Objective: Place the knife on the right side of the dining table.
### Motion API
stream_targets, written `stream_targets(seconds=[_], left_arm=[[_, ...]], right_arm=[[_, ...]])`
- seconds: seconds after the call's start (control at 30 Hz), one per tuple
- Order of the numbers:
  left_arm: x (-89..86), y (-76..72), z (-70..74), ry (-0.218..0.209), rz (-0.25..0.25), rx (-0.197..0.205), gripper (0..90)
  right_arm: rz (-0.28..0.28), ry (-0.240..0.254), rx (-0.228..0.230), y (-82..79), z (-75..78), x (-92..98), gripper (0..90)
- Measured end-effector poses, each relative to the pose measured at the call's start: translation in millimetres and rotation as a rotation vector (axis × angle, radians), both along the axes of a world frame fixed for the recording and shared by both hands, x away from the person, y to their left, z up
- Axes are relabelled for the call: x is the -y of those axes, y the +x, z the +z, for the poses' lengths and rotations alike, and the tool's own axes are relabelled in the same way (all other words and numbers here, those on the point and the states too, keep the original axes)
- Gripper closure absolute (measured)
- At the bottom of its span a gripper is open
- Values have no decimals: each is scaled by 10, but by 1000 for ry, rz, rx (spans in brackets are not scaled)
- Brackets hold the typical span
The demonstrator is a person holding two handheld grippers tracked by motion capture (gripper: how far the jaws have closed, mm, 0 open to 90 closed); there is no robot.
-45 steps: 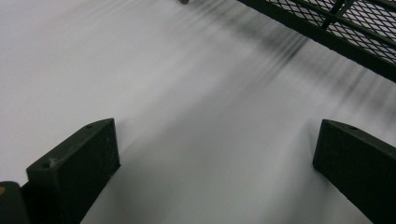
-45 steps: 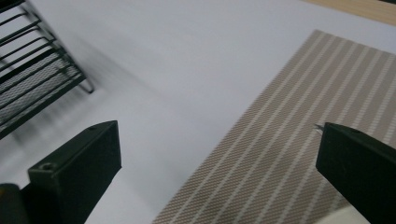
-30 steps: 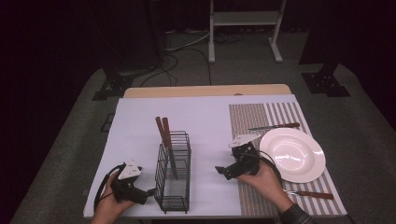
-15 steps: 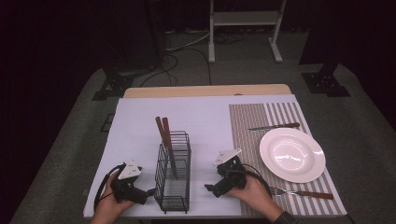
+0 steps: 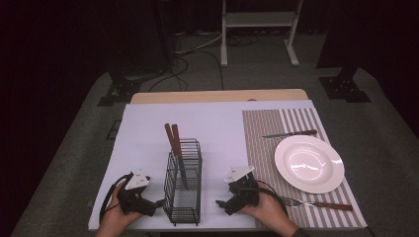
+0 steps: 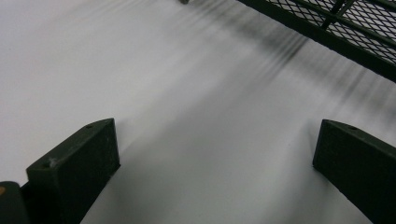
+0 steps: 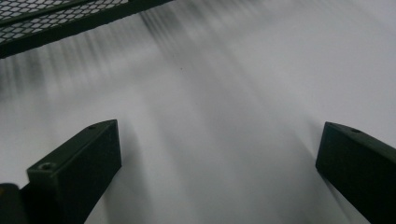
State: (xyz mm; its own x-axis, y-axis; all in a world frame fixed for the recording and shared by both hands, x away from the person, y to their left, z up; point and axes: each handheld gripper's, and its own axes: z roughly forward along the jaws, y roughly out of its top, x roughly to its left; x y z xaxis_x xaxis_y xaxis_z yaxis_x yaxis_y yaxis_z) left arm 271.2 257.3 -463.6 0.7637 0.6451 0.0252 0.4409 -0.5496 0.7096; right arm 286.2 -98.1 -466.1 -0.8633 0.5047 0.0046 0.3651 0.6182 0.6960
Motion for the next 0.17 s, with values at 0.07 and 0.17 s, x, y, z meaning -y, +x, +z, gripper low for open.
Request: stream_targets(seconds=[0.07, 0.17], left_arm=[[0, 0, 0, 0, 0, 0, 0], [0, 0, 0, 0, 0, 0, 0]], right_arm=[[-1, 3, 3, -2, -3, 4, 0], [-1, 3, 3, -2, -3, 4, 0]])
